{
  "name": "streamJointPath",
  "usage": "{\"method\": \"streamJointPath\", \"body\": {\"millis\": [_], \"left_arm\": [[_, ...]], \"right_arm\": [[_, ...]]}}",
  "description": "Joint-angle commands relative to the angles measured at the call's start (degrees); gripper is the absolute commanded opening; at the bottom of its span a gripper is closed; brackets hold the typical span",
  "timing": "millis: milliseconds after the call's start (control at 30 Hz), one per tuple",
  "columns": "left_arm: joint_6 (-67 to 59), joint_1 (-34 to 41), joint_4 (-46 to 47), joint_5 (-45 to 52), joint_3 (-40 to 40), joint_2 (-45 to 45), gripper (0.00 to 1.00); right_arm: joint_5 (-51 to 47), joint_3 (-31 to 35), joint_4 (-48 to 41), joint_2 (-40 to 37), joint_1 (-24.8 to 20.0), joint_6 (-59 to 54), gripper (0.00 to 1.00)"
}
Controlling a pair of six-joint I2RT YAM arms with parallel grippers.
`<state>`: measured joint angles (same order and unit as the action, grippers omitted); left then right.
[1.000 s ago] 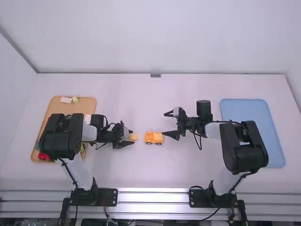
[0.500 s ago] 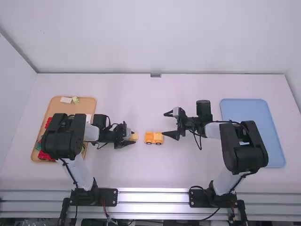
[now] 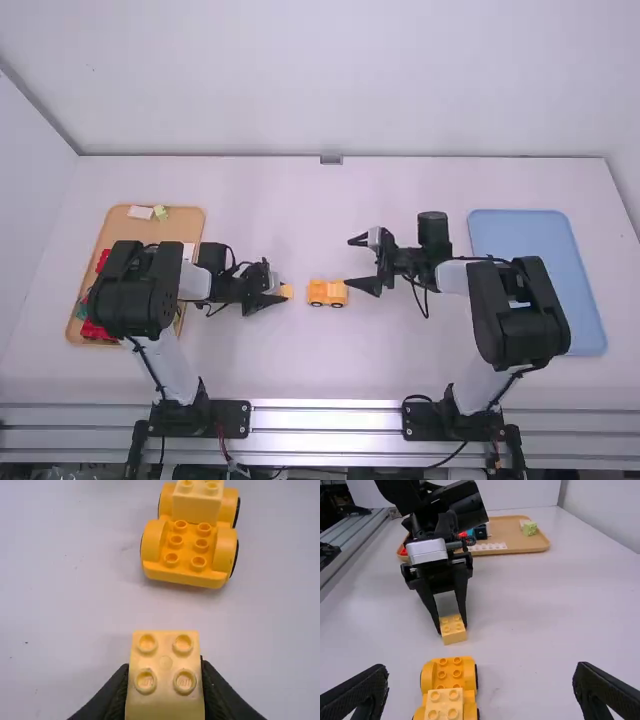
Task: Assemble lego blocks to make yellow taxi
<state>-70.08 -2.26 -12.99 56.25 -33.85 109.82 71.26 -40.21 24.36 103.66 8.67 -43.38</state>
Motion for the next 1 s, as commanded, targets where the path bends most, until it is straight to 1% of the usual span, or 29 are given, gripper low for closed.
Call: {"method": "streamJointPath", "body": {"millis": [0,67,167,200,233,300,367,400,433,500,533,633,733,800,867,900,933,967], "left_arm": [[0.0,0.1,1.1,1.7,-0.7,-1.3,0.26],[0.0,0.0,3.0,5.3,-1.6,-3.5,0.24],[0.0,0.7,6.2,8.7,-3.2,-7.6,0.23],[0.3,1.3,7.1,9.0,-3.8,-8.4,0.26],[1.5,2.1,7.4,9.2,-4.3,-9.0,0.25],[6.2,4.5,7.3,9.0,-5.9,-9.2,0.21],[8.4,6.4,7.5,7.4,-6.6,-9.2,0.2],[9.2,8.8,7.7,4.5,-7.1,-9.2,0.19],[9.2,10.1,7.7,3.1,-7.3,-9.2,0.19],[8.7,12.3,7.6,1.0,-7.5,-9.2,0.19],[8.3,13.4,7.6,0.6,-7.7,-9.2,0.19],[7.1,14.3,8.0,0.0,-7.8,-9.2,0.19],[7.7,13.8,8.2,0.0,-7.8,-9.2,0.19],[7.7,14.0,8.2,0.0,-7.8,-9.0,0.19],[7.7,13.8,7.8,0.0,-7.8,-8.7,0.19],[7.7,14.0,8.0,0.0,-7.8,-8.7,0.19],[7.7,14.1,8.0,0.0,-7.8,-8.7,0.19],[7.7,14.3,8.0,-0.1,-7.8,-8.7,0.19]], "right_arm": [[2.2,-0.3,1.8,-0.6,-0.2,3.4,0.98],[3.0,-0.3,2.9,-0.6,-0.9,5.1,0.99],[2.6,-0.2,1.2,-0.6,-1.9,4.1,0.99],[1.8,-0.2,-0.3,-0.6,-2.0,2.8,0.98],[0.1,-0.2,-3.0,-0.5,-2.0,0.4,0.98],[-2.8,-0.2,-9.2,0.7,-1.1,-7.0,0.99],[-2.7,-0.2,-10.3,3.1,0.2,-11.4,0.99],[-1.6,-0.3,-7.8,6.7,2.2,-13.3,0.98],[-1.6,-0.3,-5.8,8.6,3.1,-12.9,0.99],[-2.0,-0.2,-1.6,11.7,4.8,-9.0,0.99],[-2.4,-0.3,0.8,13.2,5.4,-6.0,0.99],[-0.7,-0.2,5.4,16.2,5.6,-2.4,0.99],[1.6,-0.2,5.7,15.7,4.8,-2.4,0.99],[1.1,-0.1,4.7,14.4,4.9,-2.5,0.98],[-2.1,1.0,4.4,12.7,5.5,-2.4,0.99],[-6.2,2.4,4.6,11.2,6.4,-2.1,0.99],[-10.3,4.1,6.7,9.9,7.5,-0.1,0.99],[-12.0,5.2,8.7,9.4,8.2,0.8,0.98]]}}
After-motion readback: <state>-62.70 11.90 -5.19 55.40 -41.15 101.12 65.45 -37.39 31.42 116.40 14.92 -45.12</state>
